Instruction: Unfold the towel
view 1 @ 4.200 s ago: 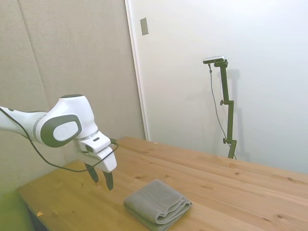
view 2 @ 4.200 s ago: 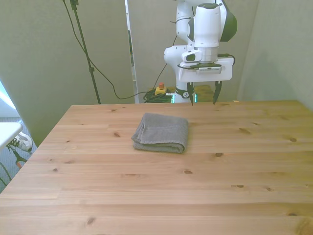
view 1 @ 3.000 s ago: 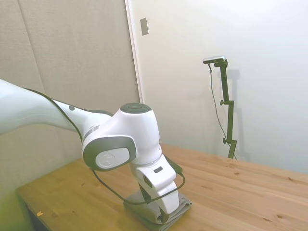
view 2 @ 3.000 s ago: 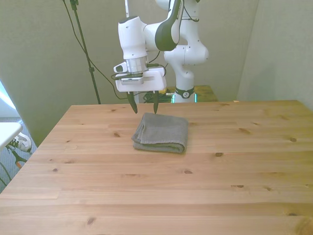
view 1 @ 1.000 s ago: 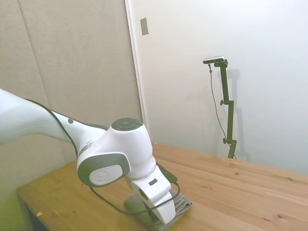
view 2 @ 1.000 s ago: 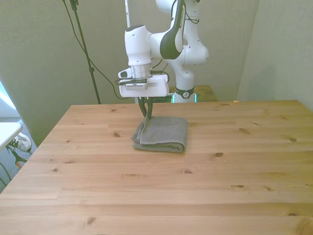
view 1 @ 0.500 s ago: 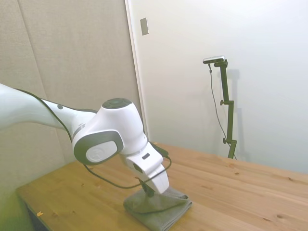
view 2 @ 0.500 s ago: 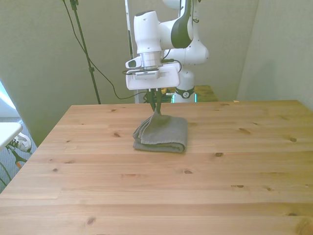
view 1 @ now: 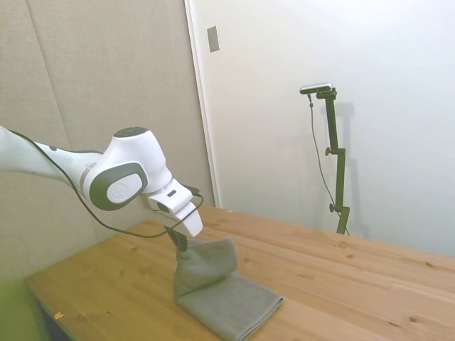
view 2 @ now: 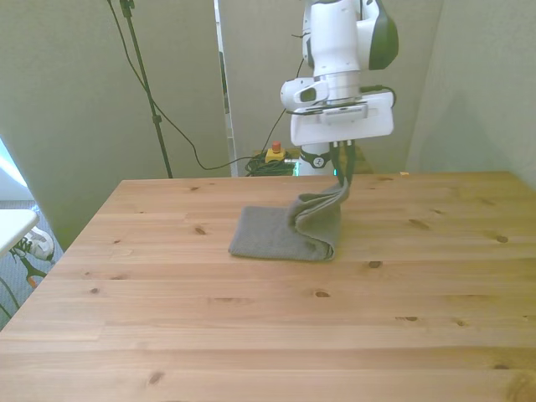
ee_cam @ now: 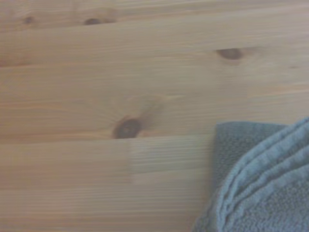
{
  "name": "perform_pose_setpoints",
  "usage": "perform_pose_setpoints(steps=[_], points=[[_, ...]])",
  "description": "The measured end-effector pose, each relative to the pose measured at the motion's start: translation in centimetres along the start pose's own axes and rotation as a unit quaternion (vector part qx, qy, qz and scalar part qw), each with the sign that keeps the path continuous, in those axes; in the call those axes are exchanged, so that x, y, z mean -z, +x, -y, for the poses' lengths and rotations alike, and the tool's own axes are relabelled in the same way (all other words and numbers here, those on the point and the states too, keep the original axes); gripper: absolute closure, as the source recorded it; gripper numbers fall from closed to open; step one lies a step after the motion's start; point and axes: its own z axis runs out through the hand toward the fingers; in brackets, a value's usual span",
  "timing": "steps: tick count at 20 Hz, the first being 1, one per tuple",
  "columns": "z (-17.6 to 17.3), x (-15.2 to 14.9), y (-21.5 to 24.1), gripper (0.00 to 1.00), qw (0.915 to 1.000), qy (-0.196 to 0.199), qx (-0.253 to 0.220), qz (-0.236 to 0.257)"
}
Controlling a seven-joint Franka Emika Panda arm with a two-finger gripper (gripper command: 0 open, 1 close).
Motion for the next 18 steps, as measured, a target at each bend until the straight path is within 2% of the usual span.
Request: perform_pose_setpoints(steps=[3, 4, 8, 13, 18], points=[[2.7, -0.2, -2.8, 1.0, 0.9996, 0.002, 0.027, -0.007], [3.3, -0.4, -3.6, 0.0, 0.9993, 0.003, 0.035, -0.009], [4.3, -2.4, -6.4, 0.0, 0.9972, -0.007, 0.073, -0.014], [3.6, -6.0, -7.4, 0.0, 0.9958, -0.027, 0.088, -0.007], [4.4, -6.7, -8.7, 0.0, 0.9947, -0.027, 0.099, 0.004]])
